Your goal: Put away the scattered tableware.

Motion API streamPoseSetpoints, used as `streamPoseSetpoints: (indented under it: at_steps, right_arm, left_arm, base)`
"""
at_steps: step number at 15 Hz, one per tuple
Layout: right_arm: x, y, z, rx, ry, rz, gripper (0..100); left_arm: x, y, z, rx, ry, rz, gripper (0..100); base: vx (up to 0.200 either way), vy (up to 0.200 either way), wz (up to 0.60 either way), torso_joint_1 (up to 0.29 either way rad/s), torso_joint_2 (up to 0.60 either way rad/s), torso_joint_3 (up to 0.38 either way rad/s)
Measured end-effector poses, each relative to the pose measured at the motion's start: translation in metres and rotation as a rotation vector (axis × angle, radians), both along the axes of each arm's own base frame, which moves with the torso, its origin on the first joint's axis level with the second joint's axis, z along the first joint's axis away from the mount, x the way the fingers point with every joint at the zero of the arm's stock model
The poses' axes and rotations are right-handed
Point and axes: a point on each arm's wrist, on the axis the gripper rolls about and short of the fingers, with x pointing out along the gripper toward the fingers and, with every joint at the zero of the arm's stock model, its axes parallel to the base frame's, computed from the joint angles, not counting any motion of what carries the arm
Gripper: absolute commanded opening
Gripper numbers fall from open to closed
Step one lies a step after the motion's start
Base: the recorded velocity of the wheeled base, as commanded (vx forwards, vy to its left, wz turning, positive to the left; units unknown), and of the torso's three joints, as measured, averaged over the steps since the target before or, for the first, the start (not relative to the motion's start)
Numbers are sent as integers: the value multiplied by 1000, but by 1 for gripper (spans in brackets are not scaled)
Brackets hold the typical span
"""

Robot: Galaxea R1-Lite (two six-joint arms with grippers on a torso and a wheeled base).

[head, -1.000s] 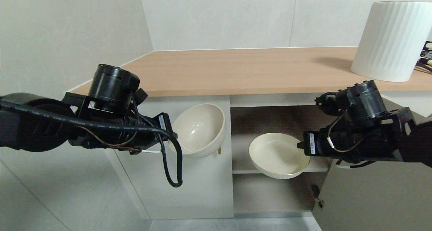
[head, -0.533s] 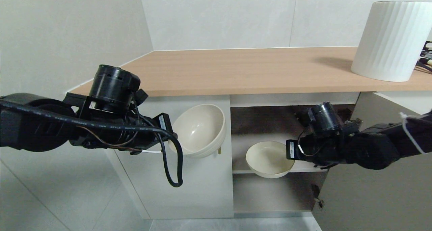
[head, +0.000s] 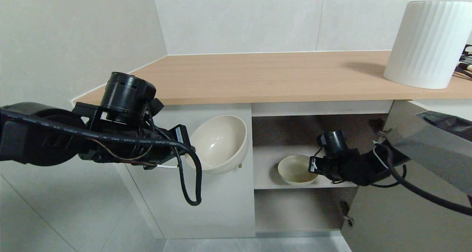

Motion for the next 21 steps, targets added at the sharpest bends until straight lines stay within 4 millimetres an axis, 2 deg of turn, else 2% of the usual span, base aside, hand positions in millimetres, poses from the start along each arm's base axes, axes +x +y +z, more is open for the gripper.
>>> streamPoseSetpoints:
  at_steps: [4,8,19,20,21]
  right_arm:
    - [19,-9,-26,-28,15,-63,0]
    - [28,-11,-39,-43,18,-82,0]
    - [47,-7,-48,-53,-16,-100,0]
    - [47,-7,-48,-53,-17,-101,100]
    - [48,-7,-49,-53,-17,-101,100]
  left_arm:
    - [1,0,-2,2,5,0,0]
    - [2,-1,-3,3,9,1,0]
    - [6,-2,-9,11,25,1,0]
    - [7,-2,-10,11,26,1,0]
    - [7,-2,-10,11,27,1,0]
  base:
    - [0,0,0,0,0,0]
    - [0,0,0,0,0,0]
    - [0,0,0,0,0,0]
    - [0,0,0,0,0,0]
    - [0,0,0,0,0,0]
